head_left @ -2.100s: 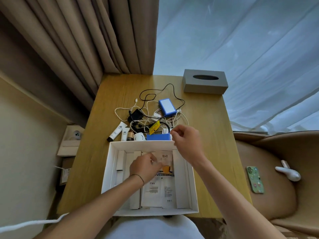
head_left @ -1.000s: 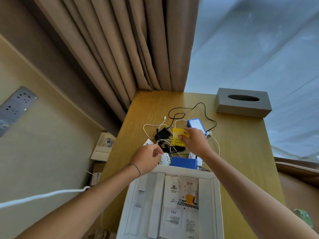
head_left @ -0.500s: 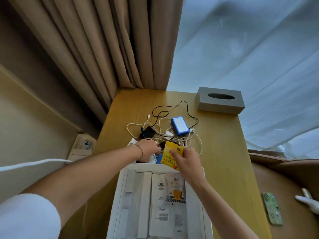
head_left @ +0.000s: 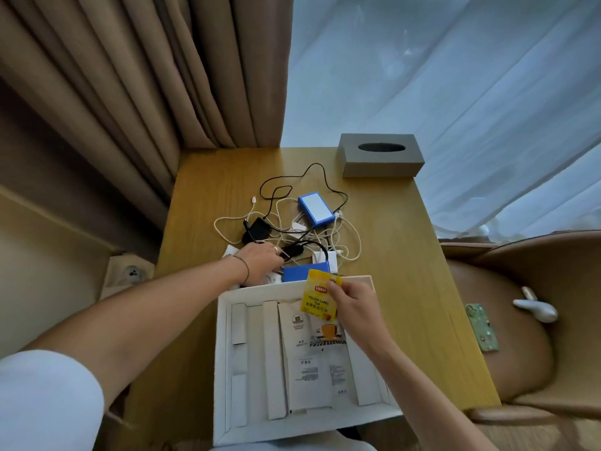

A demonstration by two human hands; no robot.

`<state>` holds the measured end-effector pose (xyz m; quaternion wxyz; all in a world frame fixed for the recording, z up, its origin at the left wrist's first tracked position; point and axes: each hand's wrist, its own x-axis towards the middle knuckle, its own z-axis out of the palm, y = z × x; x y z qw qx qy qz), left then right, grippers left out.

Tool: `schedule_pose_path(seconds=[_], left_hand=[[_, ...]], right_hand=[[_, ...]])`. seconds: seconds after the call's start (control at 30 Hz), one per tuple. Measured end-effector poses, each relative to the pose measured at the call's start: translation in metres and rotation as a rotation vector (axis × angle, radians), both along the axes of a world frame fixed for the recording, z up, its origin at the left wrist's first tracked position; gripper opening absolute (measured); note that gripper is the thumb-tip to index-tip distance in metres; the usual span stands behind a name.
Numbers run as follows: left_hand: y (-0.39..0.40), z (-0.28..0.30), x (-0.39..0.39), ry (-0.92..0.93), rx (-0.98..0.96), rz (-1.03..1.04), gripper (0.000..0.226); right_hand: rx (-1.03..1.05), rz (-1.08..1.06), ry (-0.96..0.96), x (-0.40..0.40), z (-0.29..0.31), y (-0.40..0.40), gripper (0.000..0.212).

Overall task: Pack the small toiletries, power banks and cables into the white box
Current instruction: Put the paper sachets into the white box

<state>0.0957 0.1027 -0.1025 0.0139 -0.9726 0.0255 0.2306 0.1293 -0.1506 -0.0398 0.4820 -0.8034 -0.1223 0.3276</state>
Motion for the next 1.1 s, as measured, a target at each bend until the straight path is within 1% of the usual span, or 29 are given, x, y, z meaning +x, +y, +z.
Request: schedule_pose_path(seconds=[0.07, 0.1, 0.13, 0.2, 0.27, 0.37, 0.4, 0.57, 0.7, 0.8, 0.87, 0.93, 1.03, 1.07, 1.1], left_hand=[[0.000, 0.002, -0.005, 0.004, -0.006, 0.047, 0.015], [0.001, 0.002, -0.008, 0.003, -0.018, 0.080, 0.010], [0.002, 0.001, -0.010, -0.006, -0.036, 0.116, 0.012], [0.004, 0.000, -0.016, -0.035, -0.094, 0.198, 0.019], [0.008, 0.000, -0.022, -0.098, -0.194, 0.303, 0.020], [0.015, 0.004, -0.031, -0.212, -0.333, 0.448, 0.051], [0.017, 0.008, -0.034, -0.250, -0.364, 0.480, 0.054], [0.018, 0.045, -0.053, -0.476, -0.400, 0.677, 0.038], [-0.001, 0.077, -0.072, -0.583, -0.615, 0.828, 0.032], [-0.022, 0.092, -0.087, -0.574, -0.765, 0.846, 0.034], [-0.036, 0.098, -0.096, -0.531, -0.818, 0.848, 0.037], [-0.051, 0.099, -0.104, -0.472, -0.823, 0.823, 0.041], [-0.068, 0.097, -0.114, -0.381, -0.806, 0.783, 0.045], [-0.073, 0.096, -0.116, -0.346, -0.784, 0.762, 0.046], [-0.077, 0.094, -0.119, -0.304, -0.753, 0.734, 0.047]], right_hand=[[-0.051, 0.040, -0.042, -0.007, -0.002, -0.011, 0.042], [-0.100, 0.082, -0.093, -0.011, -0.003, -0.017, 0.043], [-0.170, 0.135, -0.160, -0.015, -0.003, -0.022, 0.044], [-0.318, 0.236, -0.294, -0.021, -0.003, -0.031, 0.045], [-0.444, 0.316, -0.421, -0.027, -0.005, -0.038, 0.042], [-0.577, 0.409, -0.583, -0.034, -0.011, -0.046, 0.039], [-0.613, 0.440, -0.620, -0.036, -0.014, -0.048, 0.039], [-0.795, 0.643, -0.734, -0.041, -0.026, -0.048, 0.036], [-0.894, 0.831, -0.789, -0.044, -0.031, -0.038, 0.042], [-0.970, 0.928, -0.796, -0.048, -0.035, -0.032, 0.035], [-1.004, 0.974, -0.788, -0.050, -0.038, -0.029, 0.032], [-1.027, 0.997, -0.767, -0.051, -0.041, -0.027, 0.033], [-1.049, 1.013, -0.711, -0.052, -0.050, -0.027, 0.023], [-1.041, 1.012, -0.691, -0.052, -0.054, -0.027, 0.024], [-1.032, 1.001, -0.670, -0.052, -0.056, -0.028, 0.033]])
